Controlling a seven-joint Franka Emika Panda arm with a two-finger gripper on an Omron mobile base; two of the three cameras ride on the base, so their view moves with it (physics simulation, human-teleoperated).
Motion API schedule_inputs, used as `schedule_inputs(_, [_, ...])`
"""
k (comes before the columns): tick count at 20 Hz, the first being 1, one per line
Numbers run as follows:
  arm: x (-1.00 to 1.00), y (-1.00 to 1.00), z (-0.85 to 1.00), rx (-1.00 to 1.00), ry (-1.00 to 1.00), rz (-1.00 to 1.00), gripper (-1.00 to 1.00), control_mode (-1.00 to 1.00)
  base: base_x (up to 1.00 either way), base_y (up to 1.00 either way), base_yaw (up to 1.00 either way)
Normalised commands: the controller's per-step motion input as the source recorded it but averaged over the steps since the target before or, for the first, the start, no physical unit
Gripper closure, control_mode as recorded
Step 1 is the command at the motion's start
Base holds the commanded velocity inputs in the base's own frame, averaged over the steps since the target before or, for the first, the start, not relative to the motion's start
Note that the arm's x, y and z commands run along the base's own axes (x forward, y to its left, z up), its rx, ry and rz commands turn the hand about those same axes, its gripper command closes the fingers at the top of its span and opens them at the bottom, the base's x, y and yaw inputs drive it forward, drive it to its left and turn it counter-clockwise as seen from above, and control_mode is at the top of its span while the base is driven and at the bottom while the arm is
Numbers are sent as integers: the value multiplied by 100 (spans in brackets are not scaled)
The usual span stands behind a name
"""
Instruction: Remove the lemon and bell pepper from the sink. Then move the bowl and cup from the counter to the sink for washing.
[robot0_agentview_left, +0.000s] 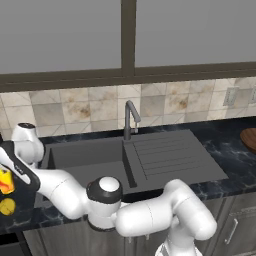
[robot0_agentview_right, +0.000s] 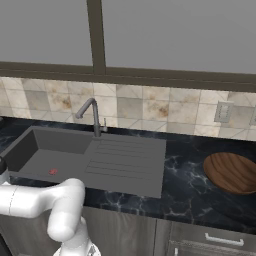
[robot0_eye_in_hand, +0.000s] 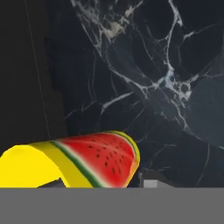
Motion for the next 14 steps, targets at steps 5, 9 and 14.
schedule_inputs(5, [-27, -2, -15, -7, 0, -3, 100, -100, 0, 0, 0])
schedule_inputs(9, [-17, -14, -8, -3, 0, -6, 100, -100, 0, 0, 0])
schedule_inputs(14, [-12, -29, 2, 0, 0, -6, 100, -100, 0, 0, 0])
